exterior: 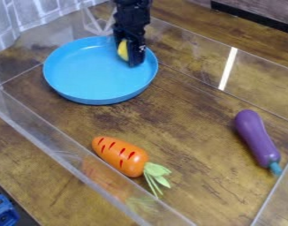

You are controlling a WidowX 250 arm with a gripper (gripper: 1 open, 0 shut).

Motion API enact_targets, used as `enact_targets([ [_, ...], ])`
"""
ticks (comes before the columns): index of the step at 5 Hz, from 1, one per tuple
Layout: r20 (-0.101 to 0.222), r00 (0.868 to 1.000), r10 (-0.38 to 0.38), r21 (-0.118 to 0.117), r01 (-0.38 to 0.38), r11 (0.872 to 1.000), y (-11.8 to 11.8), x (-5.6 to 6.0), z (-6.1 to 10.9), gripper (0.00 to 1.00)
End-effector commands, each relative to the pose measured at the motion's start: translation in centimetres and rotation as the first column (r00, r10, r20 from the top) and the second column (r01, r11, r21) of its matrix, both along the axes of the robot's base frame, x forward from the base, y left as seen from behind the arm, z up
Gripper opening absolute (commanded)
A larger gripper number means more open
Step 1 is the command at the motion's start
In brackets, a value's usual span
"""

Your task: Put the lemon on the blue tray

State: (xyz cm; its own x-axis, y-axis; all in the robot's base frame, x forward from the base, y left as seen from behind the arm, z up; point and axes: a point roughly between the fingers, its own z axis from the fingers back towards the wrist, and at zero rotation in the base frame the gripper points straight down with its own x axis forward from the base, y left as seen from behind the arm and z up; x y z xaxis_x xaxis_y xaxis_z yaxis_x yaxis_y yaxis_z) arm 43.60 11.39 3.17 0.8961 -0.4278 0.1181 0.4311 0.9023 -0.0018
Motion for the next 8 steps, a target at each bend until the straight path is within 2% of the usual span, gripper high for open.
enact_targets([
  [1, 0.080, 0.996, 0.042, 0.029, -0.044, 0.999, 1.9, -0.1, 4.3, 0.00],
  [3, 0.050, 0.995, 0.081, 0.033, -0.082, 0.996, 5.5, -3.8, 5.1, 0.00],
  [4, 0.046, 0.998, 0.033, 0.032, -0.034, 0.999, 5.4, -4.0, 5.8, 1.00],
  [5, 0.044, 0.999, -0.018, 0.031, 0.017, 0.999, 5.3, -4.2, 6.7, 0.00],
  [6, 0.042, 0.997, -0.071, 0.032, 0.069, 0.997, 5.1, -4.3, 7.4, 0.00],
  [8, 0.040, 0.994, -0.100, 0.038, 0.099, 0.994, 4.9, -4.8, 3.1, 0.00],
])
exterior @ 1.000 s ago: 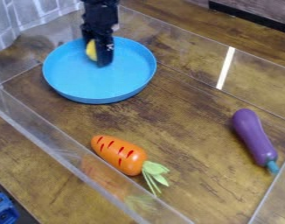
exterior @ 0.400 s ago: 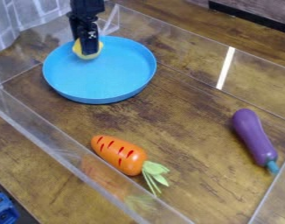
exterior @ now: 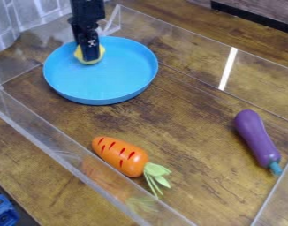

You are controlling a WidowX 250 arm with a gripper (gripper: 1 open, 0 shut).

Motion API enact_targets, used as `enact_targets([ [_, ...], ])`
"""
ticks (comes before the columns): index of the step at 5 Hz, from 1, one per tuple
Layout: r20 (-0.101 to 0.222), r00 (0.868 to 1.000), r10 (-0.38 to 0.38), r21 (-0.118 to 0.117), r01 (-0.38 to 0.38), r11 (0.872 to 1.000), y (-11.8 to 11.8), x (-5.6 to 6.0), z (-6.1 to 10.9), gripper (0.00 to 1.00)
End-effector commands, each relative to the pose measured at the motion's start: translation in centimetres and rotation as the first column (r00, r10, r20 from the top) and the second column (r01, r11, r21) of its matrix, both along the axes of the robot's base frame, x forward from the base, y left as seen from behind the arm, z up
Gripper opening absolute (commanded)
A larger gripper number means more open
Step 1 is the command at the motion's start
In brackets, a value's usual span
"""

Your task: Put the lemon on the blue tray

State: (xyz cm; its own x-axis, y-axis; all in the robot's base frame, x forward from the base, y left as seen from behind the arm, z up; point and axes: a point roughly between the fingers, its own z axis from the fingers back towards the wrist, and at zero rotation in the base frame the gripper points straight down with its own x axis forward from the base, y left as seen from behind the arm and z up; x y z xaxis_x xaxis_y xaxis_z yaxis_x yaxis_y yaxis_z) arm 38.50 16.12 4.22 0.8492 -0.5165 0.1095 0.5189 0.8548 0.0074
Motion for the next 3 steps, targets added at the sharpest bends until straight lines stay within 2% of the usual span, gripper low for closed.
enact_targets([
  [1, 0.047, 0.999, 0.012, 0.023, -0.013, 1.000, 1.2, 0.4, 1.8, 1.00],
  [2, 0.046, 0.999, 0.024, 0.025, -0.025, 0.999, 2.2, 0.4, 1.7, 0.00],
  [3, 0.047, 0.998, 0.036, 0.028, -0.038, 0.999, 3.2, 0.5, 1.9, 0.00],
])
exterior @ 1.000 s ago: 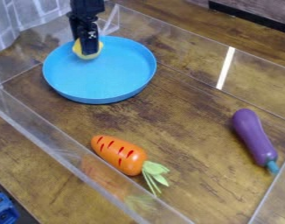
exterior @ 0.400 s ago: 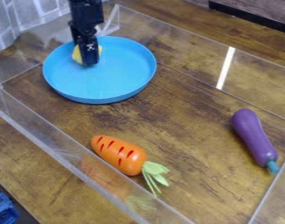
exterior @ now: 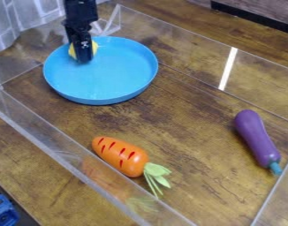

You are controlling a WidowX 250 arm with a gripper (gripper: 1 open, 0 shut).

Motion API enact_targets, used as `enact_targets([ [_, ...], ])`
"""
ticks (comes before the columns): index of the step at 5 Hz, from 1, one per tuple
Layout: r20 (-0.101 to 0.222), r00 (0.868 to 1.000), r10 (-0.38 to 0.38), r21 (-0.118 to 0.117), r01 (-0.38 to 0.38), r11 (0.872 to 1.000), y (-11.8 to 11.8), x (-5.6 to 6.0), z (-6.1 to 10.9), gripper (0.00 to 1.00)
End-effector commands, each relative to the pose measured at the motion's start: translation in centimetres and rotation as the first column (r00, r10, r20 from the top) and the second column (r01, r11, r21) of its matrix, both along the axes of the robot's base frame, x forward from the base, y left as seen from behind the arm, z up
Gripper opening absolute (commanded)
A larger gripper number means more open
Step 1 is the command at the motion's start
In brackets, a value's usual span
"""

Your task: Put the lemon on the blue tray

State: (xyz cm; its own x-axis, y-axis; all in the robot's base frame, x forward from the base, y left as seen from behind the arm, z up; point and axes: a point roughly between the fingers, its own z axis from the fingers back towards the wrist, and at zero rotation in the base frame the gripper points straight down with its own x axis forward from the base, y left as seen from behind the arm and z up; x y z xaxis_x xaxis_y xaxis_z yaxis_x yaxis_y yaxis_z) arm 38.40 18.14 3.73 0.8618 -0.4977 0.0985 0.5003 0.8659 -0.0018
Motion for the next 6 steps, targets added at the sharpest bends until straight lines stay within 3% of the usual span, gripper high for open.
enact_targets([
  [1, 0.060, 0.998, -0.021, 0.031, 0.019, 0.999, 1.5, 0.0, 4.1, 0.00],
  [2, 0.063, 0.996, -0.061, 0.032, 0.059, 0.998, 1.8, -0.5, 5.6, 0.00],
  [4, 0.084, 0.995, -0.061, 0.042, 0.058, 0.997, 0.4, -1.2, 8.3, 0.00],
  [5, 0.091, 0.992, -0.091, 0.040, 0.088, 0.995, -0.9, -1.1, 7.9, 0.00],
  [6, 0.099, 0.987, -0.126, 0.042, 0.123, 0.992, -1.8, -0.8, 6.9, 1.00],
])
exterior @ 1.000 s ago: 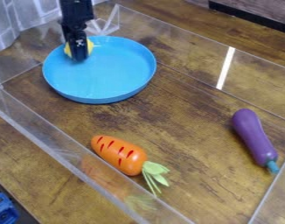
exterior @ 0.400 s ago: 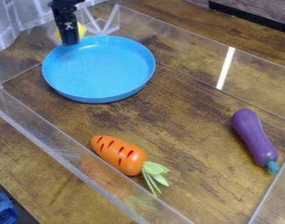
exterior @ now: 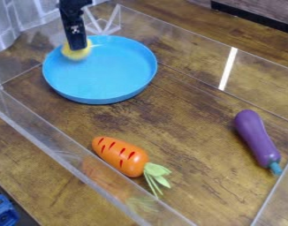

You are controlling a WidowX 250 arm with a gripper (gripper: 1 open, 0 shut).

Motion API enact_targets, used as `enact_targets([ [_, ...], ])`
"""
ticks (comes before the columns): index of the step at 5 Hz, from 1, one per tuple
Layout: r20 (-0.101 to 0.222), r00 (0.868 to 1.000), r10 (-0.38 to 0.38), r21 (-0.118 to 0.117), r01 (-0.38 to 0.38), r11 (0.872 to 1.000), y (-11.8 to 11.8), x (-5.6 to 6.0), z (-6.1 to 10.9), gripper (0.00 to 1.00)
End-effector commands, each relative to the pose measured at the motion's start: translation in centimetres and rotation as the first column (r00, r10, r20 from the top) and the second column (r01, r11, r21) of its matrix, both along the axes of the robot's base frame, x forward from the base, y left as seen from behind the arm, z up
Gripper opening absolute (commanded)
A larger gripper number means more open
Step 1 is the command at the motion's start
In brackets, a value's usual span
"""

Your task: Put the lemon on the blue tray

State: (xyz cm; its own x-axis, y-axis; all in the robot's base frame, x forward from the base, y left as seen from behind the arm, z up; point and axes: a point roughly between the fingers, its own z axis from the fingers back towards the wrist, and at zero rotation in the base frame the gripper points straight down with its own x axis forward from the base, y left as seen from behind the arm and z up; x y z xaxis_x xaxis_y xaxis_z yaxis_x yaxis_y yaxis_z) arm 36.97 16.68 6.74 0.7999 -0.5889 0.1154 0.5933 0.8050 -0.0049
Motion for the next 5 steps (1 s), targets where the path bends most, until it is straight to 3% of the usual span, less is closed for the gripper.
enact_targets([
  [1, 0.093, 0.995, -0.036, 0.037, 0.032, 0.999, -1.3, 0.9, 2.8, 1.00],
  [2, 0.088, 0.993, -0.074, 0.031, 0.072, 0.997, -0.9, 0.9, 2.3, 1.00],
  [4, 0.080, 0.987, -0.141, 0.019, 0.140, 0.990, 1.1, 2.2, 0.9, 1.00],
  [5, 0.079, 0.978, -0.191, 0.018, 0.191, 0.981, 1.3, 2.4, 0.2, 1.00],
])
